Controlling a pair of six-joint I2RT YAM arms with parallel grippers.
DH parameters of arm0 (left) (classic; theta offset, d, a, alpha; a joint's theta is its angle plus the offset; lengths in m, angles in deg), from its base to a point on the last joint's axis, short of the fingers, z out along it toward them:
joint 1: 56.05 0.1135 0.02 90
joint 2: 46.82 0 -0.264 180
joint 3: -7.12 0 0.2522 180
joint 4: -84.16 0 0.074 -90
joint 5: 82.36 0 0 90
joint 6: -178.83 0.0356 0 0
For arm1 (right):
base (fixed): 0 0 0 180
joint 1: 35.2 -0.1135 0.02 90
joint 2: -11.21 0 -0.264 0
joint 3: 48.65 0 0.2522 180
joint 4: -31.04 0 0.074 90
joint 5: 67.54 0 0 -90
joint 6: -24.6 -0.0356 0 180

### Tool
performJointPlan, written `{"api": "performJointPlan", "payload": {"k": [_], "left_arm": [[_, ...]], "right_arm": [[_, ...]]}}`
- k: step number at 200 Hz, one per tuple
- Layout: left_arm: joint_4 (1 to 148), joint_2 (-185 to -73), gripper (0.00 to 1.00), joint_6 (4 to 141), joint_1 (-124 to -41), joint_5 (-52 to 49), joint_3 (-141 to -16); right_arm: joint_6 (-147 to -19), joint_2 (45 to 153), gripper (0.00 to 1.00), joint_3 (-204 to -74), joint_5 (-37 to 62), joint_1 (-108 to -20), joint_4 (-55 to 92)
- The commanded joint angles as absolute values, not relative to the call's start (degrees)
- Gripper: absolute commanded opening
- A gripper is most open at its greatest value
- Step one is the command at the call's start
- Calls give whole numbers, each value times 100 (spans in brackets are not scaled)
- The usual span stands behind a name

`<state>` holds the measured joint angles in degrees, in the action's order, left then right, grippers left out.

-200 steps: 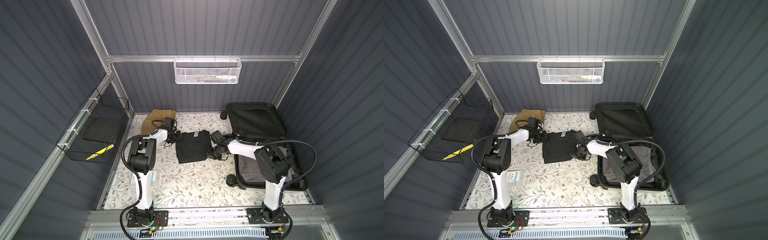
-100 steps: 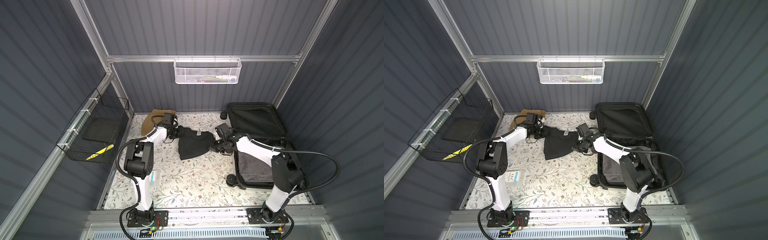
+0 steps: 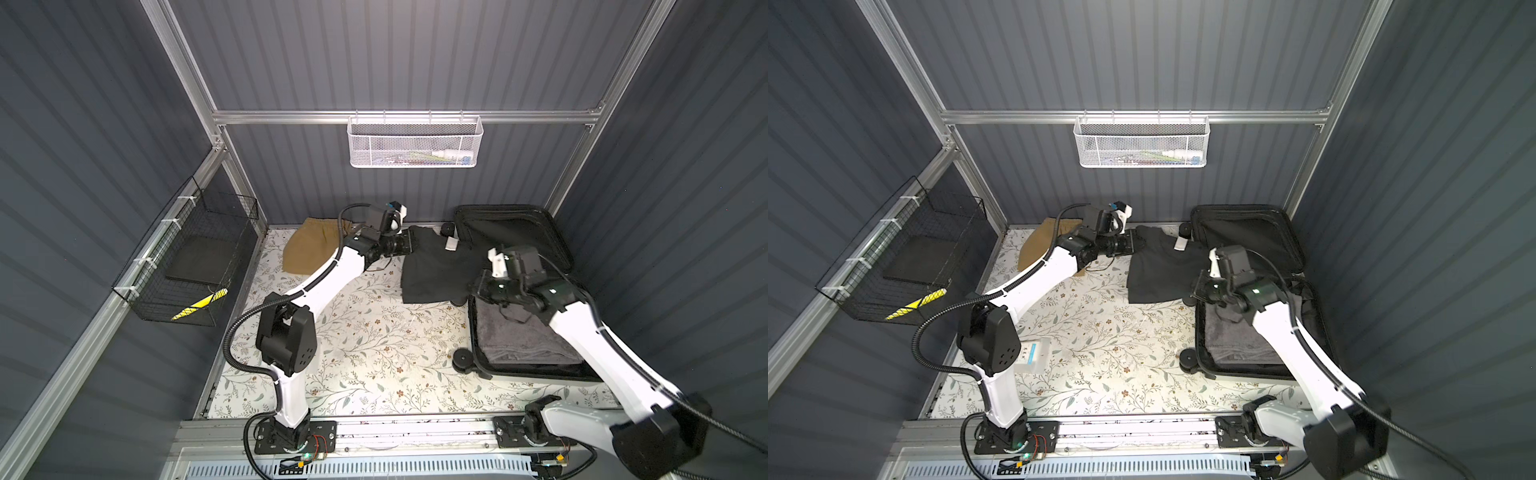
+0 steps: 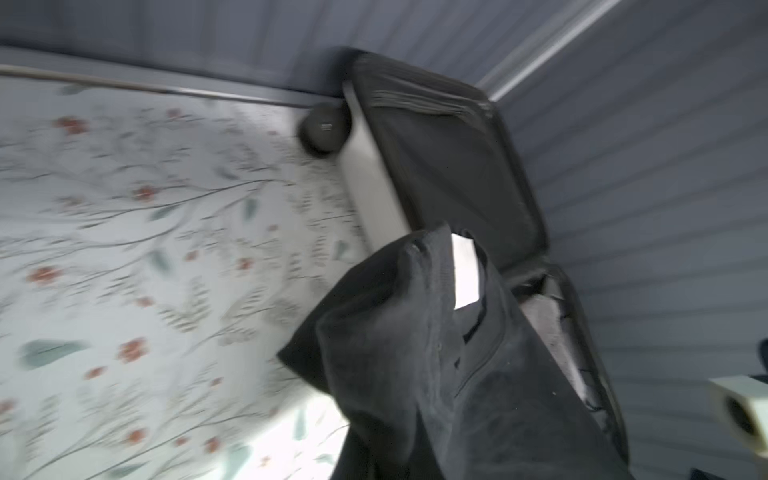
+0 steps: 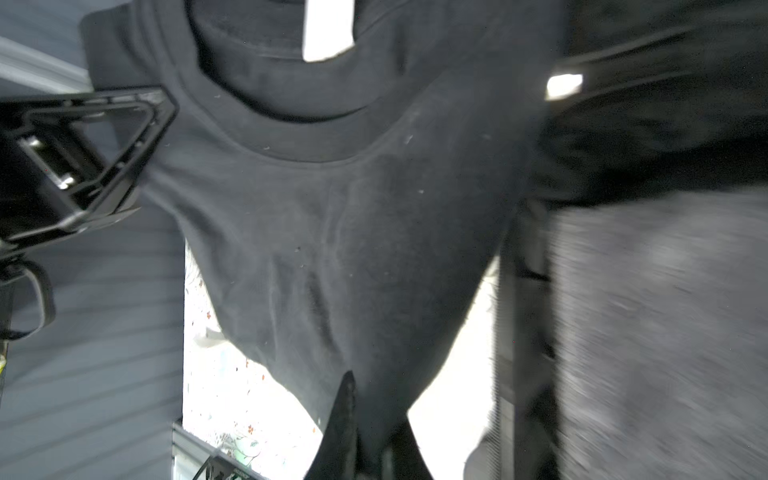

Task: Pack the luggage
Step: 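Lift the black T-shirt with both grippers and carry it over the suitcase, then lower the T-shirt onto the grey towel and open both grippers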

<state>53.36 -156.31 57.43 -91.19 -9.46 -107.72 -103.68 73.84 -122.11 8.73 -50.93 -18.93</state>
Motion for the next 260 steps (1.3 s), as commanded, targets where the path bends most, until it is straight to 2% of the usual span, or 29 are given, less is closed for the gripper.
{"api": "performJointPlan", "payload": {"k": [1, 18, 47, 106, 140, 182, 260], "left_arm": [[5897, -15897, 0, 5376, -9637, -664, -11322], [6178, -16157, 0, 5194, -10045, -460, -11534], [6299, -16678, 0, 5082, -10659, -196, -12079], [6434, -17331, 0, 4886, -11209, -3, -12301], [6577, -17425, 0, 4789, -11353, 43, -12118], [6795, -17426, 0, 4640, -11415, 86, -11768], [7034, -17661, 0, 4497, -11427, 66, -11422]], "right_arm": [[-9965, 6625, 0, -11902, 507, -4240, -2751], [-9596, 6242, 0, -11935, 163, -3504, -3298], [-9008, 6183, 0, -12145, 15, -2496, -4102], [-8451, 6192, 0, -12039, -53, -874, -4652], [-8452, 6098, 0, -11857, 259, -729, -4670], [-8445, 6176, 0, -11774, 1341, -615, -4657], [-8568, 6822, 0, -11476, 916, -118, -4224]]}}
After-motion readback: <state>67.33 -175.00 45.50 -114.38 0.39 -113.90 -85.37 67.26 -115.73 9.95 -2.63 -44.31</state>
